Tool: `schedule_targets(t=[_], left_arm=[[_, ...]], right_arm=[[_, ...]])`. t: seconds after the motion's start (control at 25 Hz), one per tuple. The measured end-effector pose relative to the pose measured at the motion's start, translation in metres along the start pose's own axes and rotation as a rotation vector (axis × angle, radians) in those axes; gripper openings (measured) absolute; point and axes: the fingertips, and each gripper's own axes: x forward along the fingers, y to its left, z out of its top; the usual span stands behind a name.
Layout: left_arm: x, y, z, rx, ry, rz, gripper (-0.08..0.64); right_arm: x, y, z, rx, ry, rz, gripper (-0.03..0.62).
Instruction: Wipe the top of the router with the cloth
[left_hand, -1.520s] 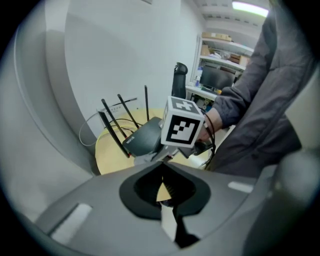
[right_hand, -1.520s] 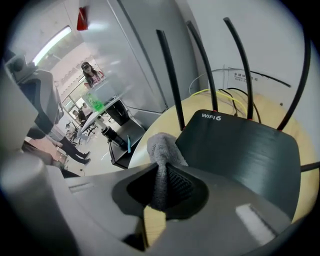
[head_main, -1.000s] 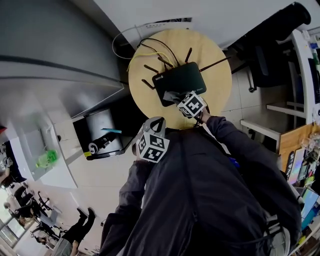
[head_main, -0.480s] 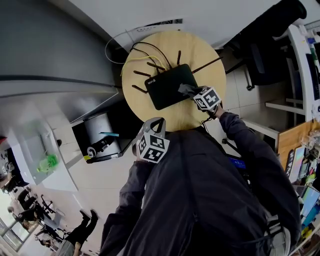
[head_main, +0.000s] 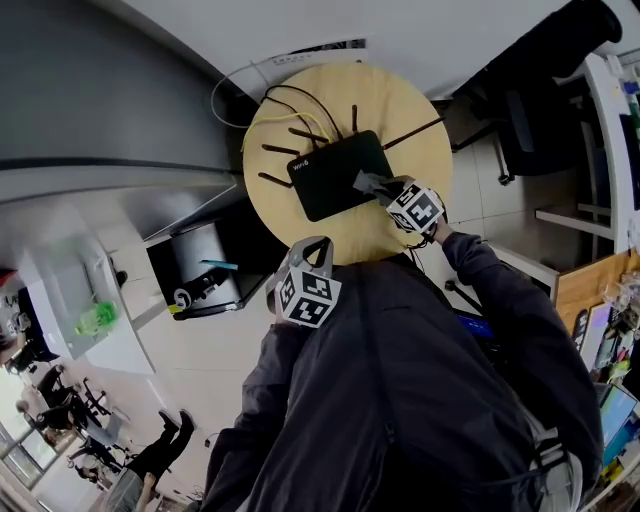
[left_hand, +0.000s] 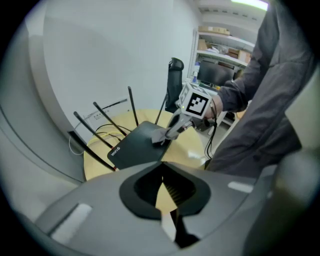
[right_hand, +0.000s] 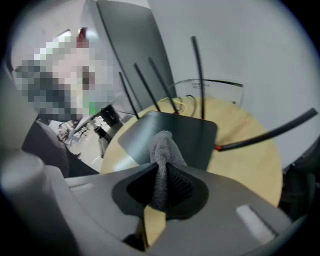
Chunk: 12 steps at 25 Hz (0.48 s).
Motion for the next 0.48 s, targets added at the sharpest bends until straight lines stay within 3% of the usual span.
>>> schedule_targets(t=[0.16,0.28,0.36,0.48], left_arm=[[-0.009,-0.001,-0.017,-0.042,0.021,0.024,0.0],[-0.018,0.0,-0.033,-0.068,0.038,0.039,0.0],[-0.024,-0.001,-0.045,-0.081,0.048,0.044,0.0],[-0.033,0.0,-0.064,-0.092,0.067,0.042,0.0]], right_arm=[[0.028,0.087,0.01,-0.118,0.005,0.195,0.034],[0.057,0.131,0.006,-0.132,0.027,0.258,0.034],[0.073,0.15,0.004,-0.076,0.031,0.276,0.034],[0.092,0.159,0.007,0.129,0.011,0.293,0.034]])
